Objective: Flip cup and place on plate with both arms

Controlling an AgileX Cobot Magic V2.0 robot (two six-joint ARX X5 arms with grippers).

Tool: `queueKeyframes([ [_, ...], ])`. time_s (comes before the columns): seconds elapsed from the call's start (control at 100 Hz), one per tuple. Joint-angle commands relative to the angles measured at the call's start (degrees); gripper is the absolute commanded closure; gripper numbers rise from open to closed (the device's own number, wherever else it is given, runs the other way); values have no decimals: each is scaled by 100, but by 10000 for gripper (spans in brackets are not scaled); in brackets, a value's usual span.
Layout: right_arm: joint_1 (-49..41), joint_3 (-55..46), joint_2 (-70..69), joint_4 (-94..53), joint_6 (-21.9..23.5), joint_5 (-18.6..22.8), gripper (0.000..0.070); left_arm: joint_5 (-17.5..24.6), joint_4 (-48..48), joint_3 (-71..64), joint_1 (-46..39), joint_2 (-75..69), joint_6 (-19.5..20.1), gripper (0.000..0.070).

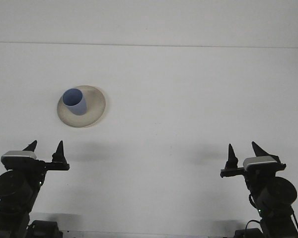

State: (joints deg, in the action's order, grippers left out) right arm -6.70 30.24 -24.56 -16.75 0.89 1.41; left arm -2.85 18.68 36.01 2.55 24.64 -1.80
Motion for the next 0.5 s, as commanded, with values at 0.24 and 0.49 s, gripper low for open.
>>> queueKeyframes([
  [0.24,-9,63,-20,90,83,4,207,-7,-306,68,9,422,-20,164],
  [0.49,-9,63,-20,90,83,4,336,-7,-374,68,9,293,-22,610],
])
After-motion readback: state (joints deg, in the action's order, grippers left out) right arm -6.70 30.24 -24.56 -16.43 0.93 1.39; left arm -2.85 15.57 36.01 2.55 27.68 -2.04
